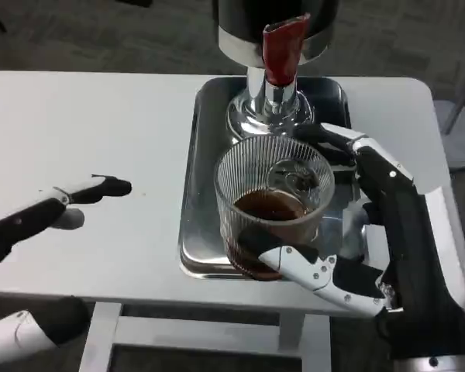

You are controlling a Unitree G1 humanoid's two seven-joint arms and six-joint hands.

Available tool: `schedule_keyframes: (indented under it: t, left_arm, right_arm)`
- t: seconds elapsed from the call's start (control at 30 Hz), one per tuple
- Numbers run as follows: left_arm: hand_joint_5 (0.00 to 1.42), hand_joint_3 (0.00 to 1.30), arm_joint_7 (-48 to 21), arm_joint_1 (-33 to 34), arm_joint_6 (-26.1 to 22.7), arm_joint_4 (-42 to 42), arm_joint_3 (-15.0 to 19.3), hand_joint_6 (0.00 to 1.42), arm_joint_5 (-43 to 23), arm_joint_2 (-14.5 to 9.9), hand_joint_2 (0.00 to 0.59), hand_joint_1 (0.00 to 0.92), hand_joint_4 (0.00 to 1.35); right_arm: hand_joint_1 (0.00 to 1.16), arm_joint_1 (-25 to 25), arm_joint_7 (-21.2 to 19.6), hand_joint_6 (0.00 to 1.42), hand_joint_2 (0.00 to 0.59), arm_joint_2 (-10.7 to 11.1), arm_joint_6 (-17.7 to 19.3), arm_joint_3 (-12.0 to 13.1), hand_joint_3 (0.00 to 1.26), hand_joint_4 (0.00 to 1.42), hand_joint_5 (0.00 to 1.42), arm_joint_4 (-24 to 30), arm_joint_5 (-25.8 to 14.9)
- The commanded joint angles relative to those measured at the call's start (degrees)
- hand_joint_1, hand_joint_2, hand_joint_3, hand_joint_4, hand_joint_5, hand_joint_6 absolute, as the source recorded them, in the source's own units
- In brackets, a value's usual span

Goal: Grasp the cup under the faucet to collect the drink, then remove the cup.

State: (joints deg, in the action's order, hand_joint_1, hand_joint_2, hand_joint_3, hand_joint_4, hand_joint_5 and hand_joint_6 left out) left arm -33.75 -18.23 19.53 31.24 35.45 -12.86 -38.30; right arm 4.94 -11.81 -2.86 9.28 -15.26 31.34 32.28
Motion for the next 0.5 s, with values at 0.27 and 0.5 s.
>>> schedule_keyframes:
  t: [0.27, 0.5]
  left_arm:
    - [0.13, 0.2, -1.2, -0.8, 2.2, 2.3, -0.7, 0.26, 3.4, -0.2, 0.052, 0.0, 0.1]
    - [0.11, 0.18, -0.7, -0.2, 1.9, 2.7, -1.7, 0.26, 5.2, -0.1, 0.051, 0.0, 0.08]
  right_arm:
    - [0.91, 1.6, 0.6, 1.42, 0.215, 0.1, 1.0, -1.1, 1.08, 1.27, 1.42, 3.0, -0.2]
    - [0.9, 2.7, 1.2, 1.42, 0.221, 0.8, 1.1, -0.7, 1.08, 1.27, 1.42, 3.7, -0.9]
